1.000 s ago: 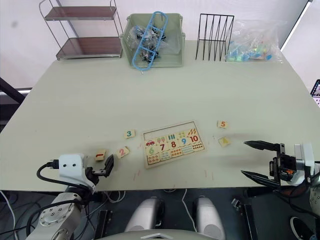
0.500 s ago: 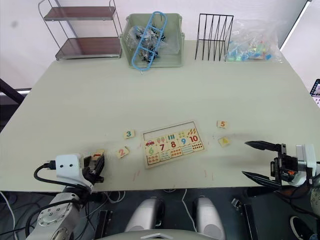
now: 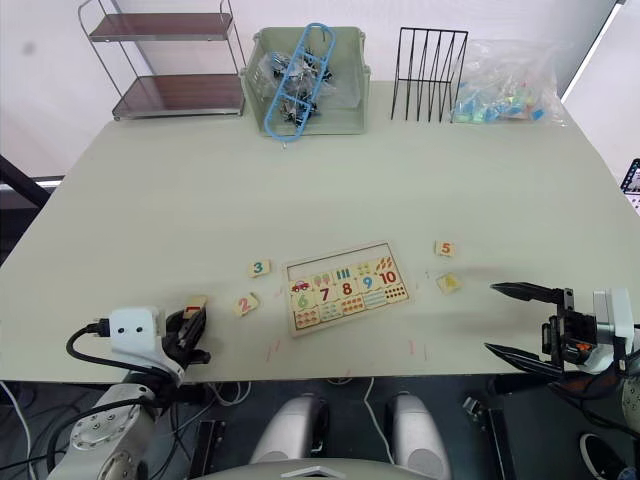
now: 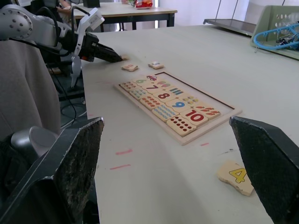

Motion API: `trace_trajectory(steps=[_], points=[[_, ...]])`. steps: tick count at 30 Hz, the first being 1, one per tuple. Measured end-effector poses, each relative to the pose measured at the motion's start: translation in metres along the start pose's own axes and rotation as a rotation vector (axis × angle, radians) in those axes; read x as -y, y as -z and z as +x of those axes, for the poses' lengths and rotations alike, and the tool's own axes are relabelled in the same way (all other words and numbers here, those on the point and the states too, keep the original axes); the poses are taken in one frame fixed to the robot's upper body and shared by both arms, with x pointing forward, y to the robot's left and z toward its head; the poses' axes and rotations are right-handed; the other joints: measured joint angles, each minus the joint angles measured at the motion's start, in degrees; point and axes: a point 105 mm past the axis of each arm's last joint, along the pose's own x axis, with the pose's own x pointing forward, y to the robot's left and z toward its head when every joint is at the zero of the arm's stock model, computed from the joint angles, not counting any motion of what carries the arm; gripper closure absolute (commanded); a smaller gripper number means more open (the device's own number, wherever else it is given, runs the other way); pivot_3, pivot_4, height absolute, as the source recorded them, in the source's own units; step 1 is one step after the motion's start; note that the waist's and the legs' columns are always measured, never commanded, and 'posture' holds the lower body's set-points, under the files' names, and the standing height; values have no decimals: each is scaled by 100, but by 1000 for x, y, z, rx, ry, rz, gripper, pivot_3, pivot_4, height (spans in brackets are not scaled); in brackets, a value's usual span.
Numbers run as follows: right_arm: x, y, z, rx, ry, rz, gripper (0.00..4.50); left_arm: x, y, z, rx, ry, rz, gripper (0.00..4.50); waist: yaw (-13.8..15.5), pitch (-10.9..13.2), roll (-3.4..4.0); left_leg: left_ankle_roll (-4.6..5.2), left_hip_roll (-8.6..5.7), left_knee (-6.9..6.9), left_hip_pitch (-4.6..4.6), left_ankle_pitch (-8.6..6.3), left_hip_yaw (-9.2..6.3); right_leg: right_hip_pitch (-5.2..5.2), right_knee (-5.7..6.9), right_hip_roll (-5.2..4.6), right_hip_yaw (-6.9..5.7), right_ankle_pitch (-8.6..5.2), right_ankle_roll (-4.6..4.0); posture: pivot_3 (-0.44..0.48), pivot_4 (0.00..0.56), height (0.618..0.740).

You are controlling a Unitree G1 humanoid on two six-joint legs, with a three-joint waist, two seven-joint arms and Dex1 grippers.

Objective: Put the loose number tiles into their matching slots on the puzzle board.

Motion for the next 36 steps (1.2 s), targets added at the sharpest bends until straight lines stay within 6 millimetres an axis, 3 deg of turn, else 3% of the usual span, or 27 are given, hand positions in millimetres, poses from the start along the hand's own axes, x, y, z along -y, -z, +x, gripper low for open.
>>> trace_trajectory(steps=[11,19,25,36], points=[[1,-9,12,13,18,-9,0,-9,-38,5,125,277,184,3545,10,0,0,0,1,0,-1,0,-4,0,0,-2,-4,0,-1,0,150,739],[0,-12,19,27,46,2,0,-10,-73,21,190,495,308,3545,19,1,0,0,4,0,-2,0,-5,0,0,-3,-9,0,0,0,150,739],[-2,-13,22,38,79,0,0,10,-106,31,230,723,397,3545,22,2,0,-1,3,0,-4,1,-4,0,1,-2,-13,8,13,0,150,739],[-3,-15,27,54,157,-9,0,50,-117,39,119,1034,541,3545,10,5,0,-1,2,0,-7,1,-5,-2,3,3,-12,13,23,0,150,739]])
